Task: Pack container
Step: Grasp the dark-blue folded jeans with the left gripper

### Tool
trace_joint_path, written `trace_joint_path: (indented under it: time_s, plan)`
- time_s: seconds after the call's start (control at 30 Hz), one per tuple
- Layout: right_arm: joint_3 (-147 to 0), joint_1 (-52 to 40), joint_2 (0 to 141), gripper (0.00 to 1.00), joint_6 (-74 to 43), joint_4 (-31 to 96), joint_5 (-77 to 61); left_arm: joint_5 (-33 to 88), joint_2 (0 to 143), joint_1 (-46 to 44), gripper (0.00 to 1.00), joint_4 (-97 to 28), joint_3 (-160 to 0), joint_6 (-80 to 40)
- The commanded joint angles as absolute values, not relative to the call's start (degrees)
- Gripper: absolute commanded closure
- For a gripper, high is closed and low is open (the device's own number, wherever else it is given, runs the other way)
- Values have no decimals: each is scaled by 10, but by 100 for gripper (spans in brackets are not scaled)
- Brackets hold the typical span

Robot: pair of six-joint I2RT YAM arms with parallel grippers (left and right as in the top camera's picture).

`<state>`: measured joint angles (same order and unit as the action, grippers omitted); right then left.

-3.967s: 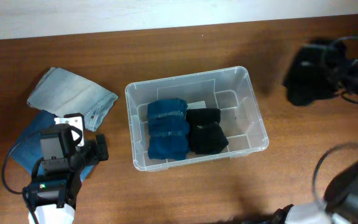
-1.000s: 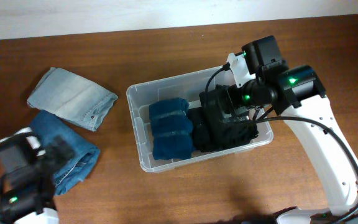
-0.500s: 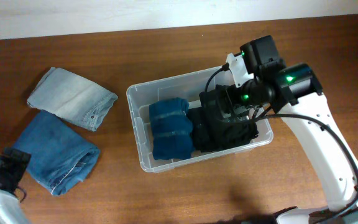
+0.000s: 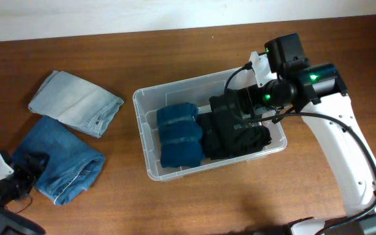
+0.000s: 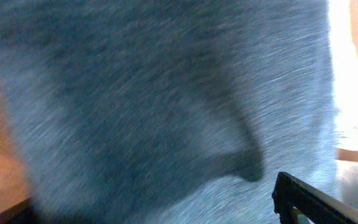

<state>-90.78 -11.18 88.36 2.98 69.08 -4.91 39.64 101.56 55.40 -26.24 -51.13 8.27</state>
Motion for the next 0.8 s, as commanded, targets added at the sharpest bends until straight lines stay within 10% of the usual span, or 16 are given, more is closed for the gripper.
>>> trace_joint_path:
  time_s: [0.0, 0.17, 0.53, 0.77]
  plan:
    - [-905, -108, 886, 1, 27, 691, -58, 459, 1074, 552, 6, -261, -504, 128]
    - [-905, -108, 886, 1, 27, 690, -57, 473, 1078, 552, 55, -261, -504, 128]
    - [-907, -108, 884, 1, 27, 692, -57, 543, 1056, 553, 96, -269, -505, 127]
    - [-934, -83, 858, 1, -12, 693, -40, 593, 929, 553, 99, -309, -508, 109]
